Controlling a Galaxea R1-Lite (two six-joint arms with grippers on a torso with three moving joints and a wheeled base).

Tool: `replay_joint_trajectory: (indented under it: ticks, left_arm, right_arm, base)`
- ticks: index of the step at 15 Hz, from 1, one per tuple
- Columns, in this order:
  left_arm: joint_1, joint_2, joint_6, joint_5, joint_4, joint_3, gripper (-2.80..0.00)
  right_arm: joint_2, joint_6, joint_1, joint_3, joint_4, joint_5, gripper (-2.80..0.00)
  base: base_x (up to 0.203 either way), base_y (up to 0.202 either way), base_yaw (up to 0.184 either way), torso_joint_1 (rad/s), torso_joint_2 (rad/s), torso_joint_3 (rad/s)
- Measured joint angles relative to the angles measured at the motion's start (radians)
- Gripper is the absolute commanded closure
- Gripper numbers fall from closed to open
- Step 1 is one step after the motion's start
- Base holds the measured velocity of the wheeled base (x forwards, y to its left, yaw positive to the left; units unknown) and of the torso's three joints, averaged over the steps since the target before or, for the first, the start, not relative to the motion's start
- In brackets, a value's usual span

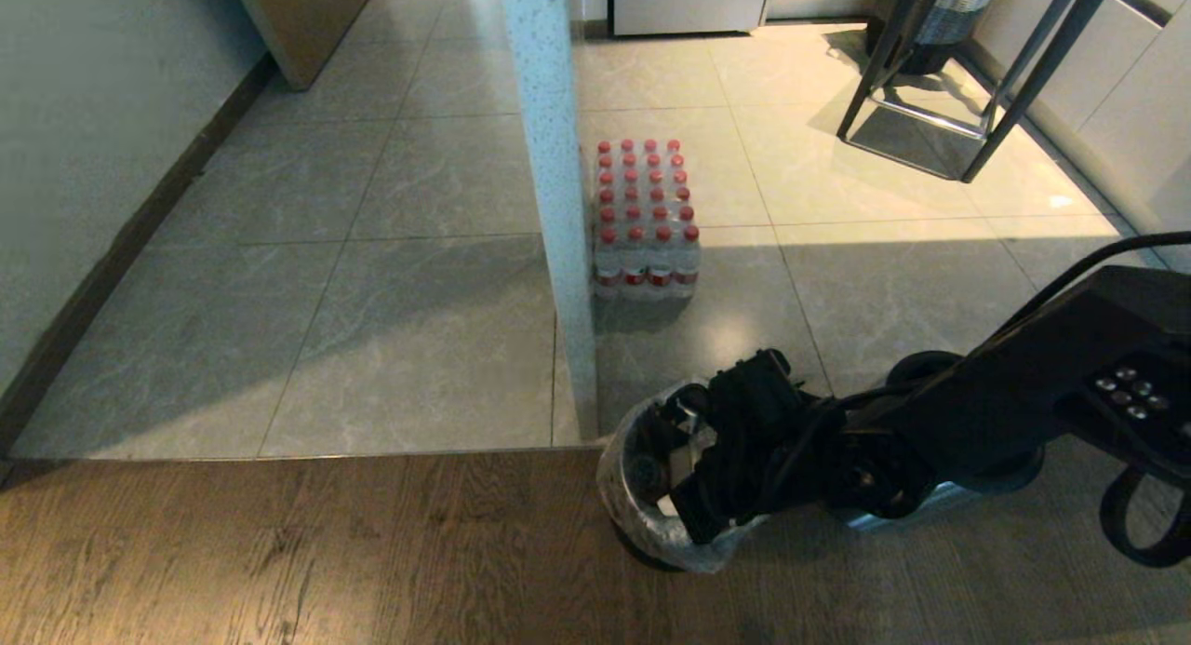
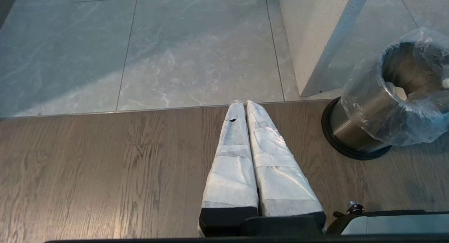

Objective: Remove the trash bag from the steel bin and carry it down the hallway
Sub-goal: Pick up the trash bag

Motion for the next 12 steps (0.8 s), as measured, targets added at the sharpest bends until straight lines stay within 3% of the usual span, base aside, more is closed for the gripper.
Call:
replay_joint_trajectory:
  ticks: [7,8,12]
  left_arm:
    - [0.000,0.000,0.000,0.000,0.000,0.000,0.00]
    - [0.000,0.000,0.000,0.000,0.000,0.000,0.00]
    - [0.000,0.000,0.000,0.000,0.000,0.000,0.00]
  right_arm:
    - [0.090,0.003,0.004,-0.052,-0.008,0.010,0.00]
    - [0.102,0.002,0.004,-0.068,-0.008,0.010,-2.80]
    - [0.141,-0.001,0.007,-0.108,-0.038,0.009,-2.80]
  base:
    - [0.000,0.000,0.000,0.000,0.00,0.000]
    - [0.000,0.000,0.000,0.000,0.00,0.000]
    - [0.000,0.000,0.000,0.000,0.00,0.000]
